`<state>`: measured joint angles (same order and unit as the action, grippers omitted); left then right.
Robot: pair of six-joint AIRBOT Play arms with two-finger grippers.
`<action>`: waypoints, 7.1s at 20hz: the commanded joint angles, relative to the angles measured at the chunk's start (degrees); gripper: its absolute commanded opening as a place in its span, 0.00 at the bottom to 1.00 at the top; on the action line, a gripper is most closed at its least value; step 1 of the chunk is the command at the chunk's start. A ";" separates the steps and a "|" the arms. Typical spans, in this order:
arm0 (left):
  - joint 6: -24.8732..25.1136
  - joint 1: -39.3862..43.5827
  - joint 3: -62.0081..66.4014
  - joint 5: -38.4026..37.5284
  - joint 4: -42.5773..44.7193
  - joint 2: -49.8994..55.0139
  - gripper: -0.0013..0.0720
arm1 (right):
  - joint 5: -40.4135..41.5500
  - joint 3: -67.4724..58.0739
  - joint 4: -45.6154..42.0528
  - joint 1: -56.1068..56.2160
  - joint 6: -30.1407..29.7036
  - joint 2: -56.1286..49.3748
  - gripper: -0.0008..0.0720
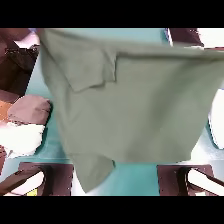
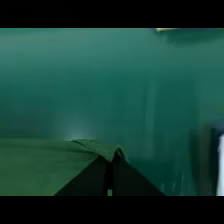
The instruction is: Fold the shirts.
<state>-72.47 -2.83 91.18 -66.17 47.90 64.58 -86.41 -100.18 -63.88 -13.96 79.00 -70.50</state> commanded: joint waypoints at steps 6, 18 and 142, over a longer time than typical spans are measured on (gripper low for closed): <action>7.13 0.00 -5.22 11.08 -0.33 26.86 0.07 | 15.17 3.78 -5.16 9.20 1.60 -23.93 0.04; 11.39 0.96 -0.50 1.22 11.37 29.16 0.07 | 11.23 1.73 -10.51 10.49 1.95 -25.77 0.04; -5.68 16.33 -27.78 14.29 1.38 11.10 0.07 | -4.42 19.23 9.01 -0.90 -17.05 -28.96 0.04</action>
<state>-76.73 9.69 63.35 -58.02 49.82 75.59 -89.08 -80.84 -55.48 -15.53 62.39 -102.35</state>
